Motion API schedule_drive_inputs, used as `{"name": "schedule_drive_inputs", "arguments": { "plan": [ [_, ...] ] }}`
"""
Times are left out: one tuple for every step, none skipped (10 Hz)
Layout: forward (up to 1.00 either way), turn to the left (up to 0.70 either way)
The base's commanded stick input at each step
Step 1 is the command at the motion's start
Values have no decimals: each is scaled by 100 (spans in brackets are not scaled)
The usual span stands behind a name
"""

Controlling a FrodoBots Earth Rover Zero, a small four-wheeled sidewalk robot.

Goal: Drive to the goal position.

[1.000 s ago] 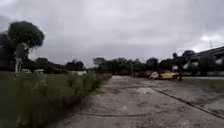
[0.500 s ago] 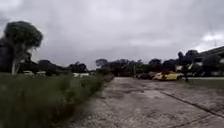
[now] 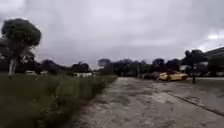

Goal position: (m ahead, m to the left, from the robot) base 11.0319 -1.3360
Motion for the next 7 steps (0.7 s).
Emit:
{"name": "schedule_drive_inputs", "arguments": {
  "plan": [
    [70,0],
    [70,0],
    [70,0],
    [70,0],
    [70,0],
    [70,0],
    [70,0]
  ]
}}
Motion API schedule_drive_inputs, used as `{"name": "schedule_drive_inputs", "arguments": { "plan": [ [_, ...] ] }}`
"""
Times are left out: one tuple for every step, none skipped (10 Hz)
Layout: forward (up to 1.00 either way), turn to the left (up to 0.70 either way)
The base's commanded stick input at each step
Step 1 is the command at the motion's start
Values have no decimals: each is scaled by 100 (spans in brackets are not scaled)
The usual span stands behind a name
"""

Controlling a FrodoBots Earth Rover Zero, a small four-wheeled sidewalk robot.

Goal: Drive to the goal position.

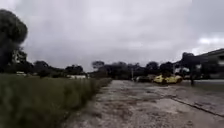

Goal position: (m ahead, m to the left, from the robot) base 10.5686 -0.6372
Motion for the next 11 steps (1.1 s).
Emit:
{"name": "schedule_drive_inputs", "arguments": {
  "plan": [
    [70,0],
    [70,0],
    [70,0],
    [70,0],
    [70,0],
    [70,0],
    [70,0],
    [70,0],
    [70,0],
    [70,0],
    [70,0]
  ]
}}
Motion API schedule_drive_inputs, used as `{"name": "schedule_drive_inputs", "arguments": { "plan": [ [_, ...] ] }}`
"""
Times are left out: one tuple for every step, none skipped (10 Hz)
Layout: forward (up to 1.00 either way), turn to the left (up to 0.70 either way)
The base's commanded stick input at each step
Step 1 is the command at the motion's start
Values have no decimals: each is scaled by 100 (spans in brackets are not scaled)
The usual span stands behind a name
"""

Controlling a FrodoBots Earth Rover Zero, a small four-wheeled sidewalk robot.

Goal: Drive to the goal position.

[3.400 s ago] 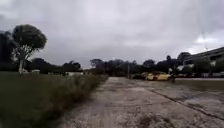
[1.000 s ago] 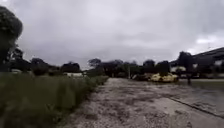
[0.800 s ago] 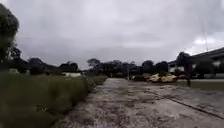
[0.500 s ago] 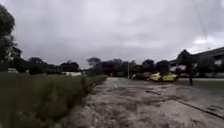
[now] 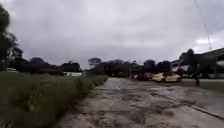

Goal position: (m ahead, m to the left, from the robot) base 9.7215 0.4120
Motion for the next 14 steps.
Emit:
{"name": "schedule_drive_inputs", "arguments": {
  "plan": [
    [58,0],
    [50,0],
    [50,0],
    [50,0],
    [50,0],
    [50,0],
    [50,0],
    [50,0],
    [50,0],
    [50,0],
    [50,0],
    [50,0],
    [50,-50],
    [50,-28]
  ]
}}
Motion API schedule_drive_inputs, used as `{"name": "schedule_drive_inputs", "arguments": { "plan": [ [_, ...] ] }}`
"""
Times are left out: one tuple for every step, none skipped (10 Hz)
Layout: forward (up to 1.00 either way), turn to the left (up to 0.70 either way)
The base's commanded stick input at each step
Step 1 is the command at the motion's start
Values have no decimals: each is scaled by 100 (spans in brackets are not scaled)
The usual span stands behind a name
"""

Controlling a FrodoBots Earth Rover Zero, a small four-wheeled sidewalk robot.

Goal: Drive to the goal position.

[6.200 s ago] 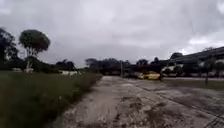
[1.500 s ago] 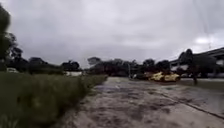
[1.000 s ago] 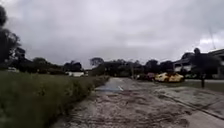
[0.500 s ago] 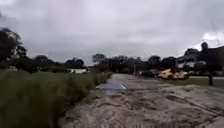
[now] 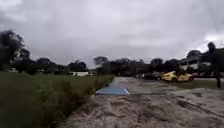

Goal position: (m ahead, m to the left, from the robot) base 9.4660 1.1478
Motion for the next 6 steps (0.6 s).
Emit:
{"name": "schedule_drive_inputs", "arguments": {
  "plan": [
    [50,0],
    [50,0],
    [50,0],
    [50,0],
    [50,0],
    [50,0]
  ]
}}
